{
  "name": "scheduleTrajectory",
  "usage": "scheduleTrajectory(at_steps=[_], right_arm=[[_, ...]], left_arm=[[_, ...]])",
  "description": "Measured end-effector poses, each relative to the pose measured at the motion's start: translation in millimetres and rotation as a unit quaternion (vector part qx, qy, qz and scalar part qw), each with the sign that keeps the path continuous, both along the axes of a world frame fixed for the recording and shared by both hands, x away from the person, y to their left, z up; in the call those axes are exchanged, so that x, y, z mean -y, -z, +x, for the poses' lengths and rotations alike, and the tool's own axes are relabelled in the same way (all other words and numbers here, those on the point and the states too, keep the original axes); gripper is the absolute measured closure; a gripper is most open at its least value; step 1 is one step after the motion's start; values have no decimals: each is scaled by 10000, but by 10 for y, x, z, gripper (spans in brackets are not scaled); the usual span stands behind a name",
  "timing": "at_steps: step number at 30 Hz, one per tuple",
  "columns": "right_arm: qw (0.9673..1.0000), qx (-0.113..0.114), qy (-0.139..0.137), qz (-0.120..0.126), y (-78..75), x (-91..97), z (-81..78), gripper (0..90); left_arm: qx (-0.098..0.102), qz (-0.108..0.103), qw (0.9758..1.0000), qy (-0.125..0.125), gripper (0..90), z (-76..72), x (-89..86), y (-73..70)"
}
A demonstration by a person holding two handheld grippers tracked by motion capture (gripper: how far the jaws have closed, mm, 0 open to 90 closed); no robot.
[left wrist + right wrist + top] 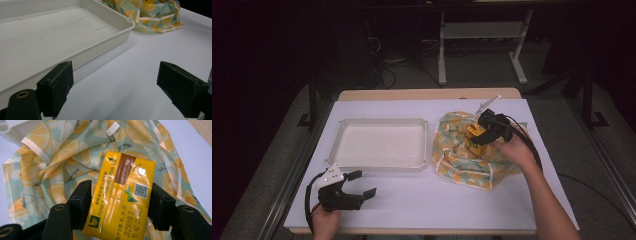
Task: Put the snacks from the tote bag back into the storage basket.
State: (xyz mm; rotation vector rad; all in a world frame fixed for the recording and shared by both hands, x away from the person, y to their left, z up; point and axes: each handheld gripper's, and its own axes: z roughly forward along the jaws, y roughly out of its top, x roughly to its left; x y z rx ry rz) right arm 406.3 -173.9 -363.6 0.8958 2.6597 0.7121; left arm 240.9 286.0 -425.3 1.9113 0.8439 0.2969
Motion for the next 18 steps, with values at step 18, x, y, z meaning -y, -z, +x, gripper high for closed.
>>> scheduleTrajectory(at_steps=[18], right_arm=[[10000, -50, 54, -65, -26, -3, 8, 484]], left_arm=[[-16, -4, 10000, 1, 134, 6, -2, 3]])
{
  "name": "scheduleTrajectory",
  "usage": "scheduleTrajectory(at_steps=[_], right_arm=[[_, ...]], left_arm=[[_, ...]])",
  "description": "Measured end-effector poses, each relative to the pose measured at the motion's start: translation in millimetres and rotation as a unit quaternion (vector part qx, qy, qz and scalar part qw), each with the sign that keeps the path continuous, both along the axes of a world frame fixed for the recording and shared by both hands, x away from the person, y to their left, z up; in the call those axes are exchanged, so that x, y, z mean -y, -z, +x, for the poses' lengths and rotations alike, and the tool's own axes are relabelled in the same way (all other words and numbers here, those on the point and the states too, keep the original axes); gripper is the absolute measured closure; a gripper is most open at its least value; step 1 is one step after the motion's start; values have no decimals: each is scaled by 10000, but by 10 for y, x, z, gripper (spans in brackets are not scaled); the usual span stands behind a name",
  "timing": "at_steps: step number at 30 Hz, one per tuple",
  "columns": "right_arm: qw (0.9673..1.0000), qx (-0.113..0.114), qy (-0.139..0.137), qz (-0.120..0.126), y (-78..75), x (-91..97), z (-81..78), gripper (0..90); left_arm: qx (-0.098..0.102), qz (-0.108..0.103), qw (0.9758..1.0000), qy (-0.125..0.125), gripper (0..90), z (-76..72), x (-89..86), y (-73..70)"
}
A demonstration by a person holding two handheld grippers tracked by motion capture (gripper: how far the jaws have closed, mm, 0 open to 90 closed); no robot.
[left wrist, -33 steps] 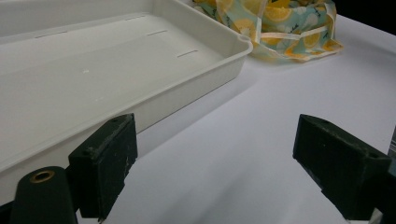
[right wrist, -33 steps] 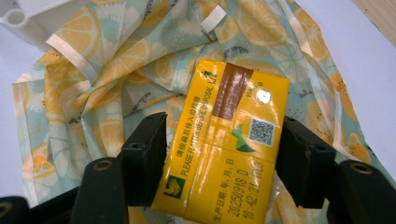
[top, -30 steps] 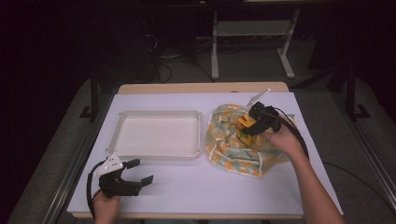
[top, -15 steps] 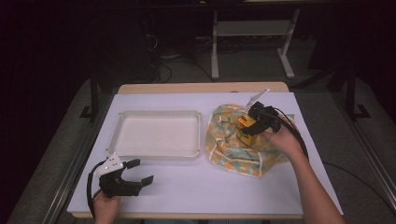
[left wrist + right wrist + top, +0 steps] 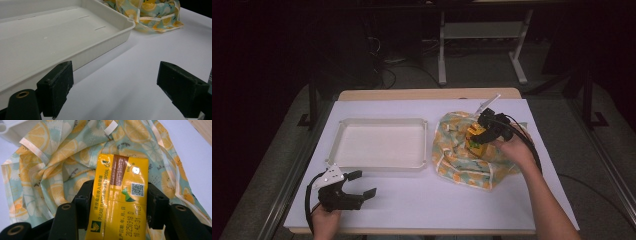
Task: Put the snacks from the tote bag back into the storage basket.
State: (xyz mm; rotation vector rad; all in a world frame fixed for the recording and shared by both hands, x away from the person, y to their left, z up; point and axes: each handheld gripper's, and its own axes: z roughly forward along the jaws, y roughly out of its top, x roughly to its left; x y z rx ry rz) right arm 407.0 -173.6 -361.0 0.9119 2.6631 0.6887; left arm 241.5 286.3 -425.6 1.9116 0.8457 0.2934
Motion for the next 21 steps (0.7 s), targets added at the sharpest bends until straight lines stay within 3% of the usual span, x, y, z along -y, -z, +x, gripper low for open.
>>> scheduleTrajectory(at_steps=[6, 12, 21], right_arm=[[10000, -77, 3, -16, -33, 3, 22, 490], [10000, -1, -30, -8, -93, 3, -4, 492], [9997, 138, -154, 148, -337, -11, -64, 493]], left_arm=[[9, -18, 10000, -13, 134, 0, -6, 1], [2, 10, 10000, 8, 134, 3, -1, 1], [2, -11, 10000, -12, 134, -3, -1, 0]])
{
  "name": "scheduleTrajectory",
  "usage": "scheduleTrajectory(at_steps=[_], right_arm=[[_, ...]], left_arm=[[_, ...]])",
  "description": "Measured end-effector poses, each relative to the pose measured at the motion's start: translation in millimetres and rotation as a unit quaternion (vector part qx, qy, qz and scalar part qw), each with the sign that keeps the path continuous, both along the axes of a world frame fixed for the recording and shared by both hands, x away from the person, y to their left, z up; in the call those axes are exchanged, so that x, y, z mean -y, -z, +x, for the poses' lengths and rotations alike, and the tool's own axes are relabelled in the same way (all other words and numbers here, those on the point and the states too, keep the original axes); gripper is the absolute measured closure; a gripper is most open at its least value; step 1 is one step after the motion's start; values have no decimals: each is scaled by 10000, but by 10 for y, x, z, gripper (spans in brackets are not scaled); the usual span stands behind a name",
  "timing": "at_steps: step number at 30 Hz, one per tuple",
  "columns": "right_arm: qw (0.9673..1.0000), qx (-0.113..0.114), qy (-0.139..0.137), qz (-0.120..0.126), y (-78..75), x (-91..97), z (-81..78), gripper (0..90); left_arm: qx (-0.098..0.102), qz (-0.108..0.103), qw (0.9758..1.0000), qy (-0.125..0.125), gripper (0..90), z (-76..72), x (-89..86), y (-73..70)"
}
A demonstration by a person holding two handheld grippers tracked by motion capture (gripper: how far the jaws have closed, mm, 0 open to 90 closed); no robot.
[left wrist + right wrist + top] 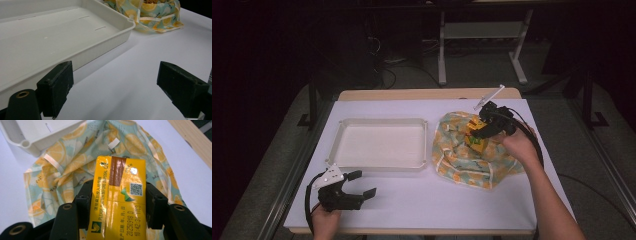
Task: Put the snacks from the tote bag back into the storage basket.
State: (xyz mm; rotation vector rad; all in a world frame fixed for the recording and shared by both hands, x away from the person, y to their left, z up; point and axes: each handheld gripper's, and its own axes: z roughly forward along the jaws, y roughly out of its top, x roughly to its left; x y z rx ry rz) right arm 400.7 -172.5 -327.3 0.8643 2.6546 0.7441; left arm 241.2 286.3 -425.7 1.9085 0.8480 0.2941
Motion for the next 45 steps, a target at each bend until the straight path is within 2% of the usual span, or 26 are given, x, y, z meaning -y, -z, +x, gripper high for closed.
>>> scheduleTrajectory(at_steps=[8, 15, 21, 24, 26, 28, 29, 36, 45], right_arm=[[9999, 99, -84, 76, -177, 10, -61, 494], [9997, 159, -150, 97, -271, -6, -113, 494], [9994, 202, -254, 107, -316, -40, -150, 495], [9987, 224, -423, 179, -356, -101, -193, 495], [9986, 229, -443, 191, -365, -118, -202, 495], [9985, 207, -482, 168, -384, -151, -210, 496], [9980, 268, -556, 129, -391, -170, -208, 496], [9977, 218, -607, 185, -414, -200, -219, 496], [9964, 270, -770, 215, -496, -286, -234, 496]], left_arm=[[3, 2, 10000, 4, 134, -2, 3, -1], [22, 9, 10000, 2, 134, -2, -3, -3], [26, 10, 10000, 6, 134, -4, -2, -3], [22, 4, 10000, 0, 134, -3, -3, -3], [26, 15, 10000, 5, 134, -4, -4, -3], [27, 5, 10000, 4, 134, -8, -4, -4], [31, 9, 10000, 8, 134, -9, -6, -6], [32, 7, 10000, 15, 134, -4, -5, -5], [16, 10, 10000, 15, 134, -4, 1, -3]])
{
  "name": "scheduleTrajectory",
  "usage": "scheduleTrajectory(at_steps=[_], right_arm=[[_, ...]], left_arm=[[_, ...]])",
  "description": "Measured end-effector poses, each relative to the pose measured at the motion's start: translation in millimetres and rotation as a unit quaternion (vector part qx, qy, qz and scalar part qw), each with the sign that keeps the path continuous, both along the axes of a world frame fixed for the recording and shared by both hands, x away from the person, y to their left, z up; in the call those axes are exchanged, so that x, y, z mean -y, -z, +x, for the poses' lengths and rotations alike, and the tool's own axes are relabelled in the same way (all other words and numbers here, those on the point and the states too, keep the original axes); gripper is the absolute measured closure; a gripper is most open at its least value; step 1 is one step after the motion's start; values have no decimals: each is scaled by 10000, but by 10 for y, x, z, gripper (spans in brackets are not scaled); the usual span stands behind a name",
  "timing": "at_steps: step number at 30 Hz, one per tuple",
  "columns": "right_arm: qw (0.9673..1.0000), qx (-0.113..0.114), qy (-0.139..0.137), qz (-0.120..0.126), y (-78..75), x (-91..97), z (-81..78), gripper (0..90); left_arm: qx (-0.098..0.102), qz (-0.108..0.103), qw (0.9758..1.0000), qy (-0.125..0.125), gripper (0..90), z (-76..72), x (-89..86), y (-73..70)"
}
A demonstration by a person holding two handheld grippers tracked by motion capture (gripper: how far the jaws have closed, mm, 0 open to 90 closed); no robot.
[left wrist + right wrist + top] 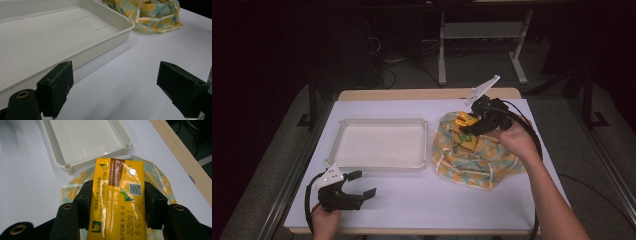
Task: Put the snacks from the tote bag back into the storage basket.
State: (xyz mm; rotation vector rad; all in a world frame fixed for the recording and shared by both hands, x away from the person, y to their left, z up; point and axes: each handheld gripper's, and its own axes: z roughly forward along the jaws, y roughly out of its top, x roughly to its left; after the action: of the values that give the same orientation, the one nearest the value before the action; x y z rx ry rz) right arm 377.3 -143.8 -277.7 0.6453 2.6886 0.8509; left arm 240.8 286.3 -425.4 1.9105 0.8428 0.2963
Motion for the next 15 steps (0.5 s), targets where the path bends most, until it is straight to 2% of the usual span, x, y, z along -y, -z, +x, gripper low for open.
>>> scheduleTrajectory(at_steps=[15], right_arm=[[9991, 20, -429, 38, -85, -233, 16, 496]], left_arm=[[22, -6, 10000, 13, 134, -1, -6, -2]])
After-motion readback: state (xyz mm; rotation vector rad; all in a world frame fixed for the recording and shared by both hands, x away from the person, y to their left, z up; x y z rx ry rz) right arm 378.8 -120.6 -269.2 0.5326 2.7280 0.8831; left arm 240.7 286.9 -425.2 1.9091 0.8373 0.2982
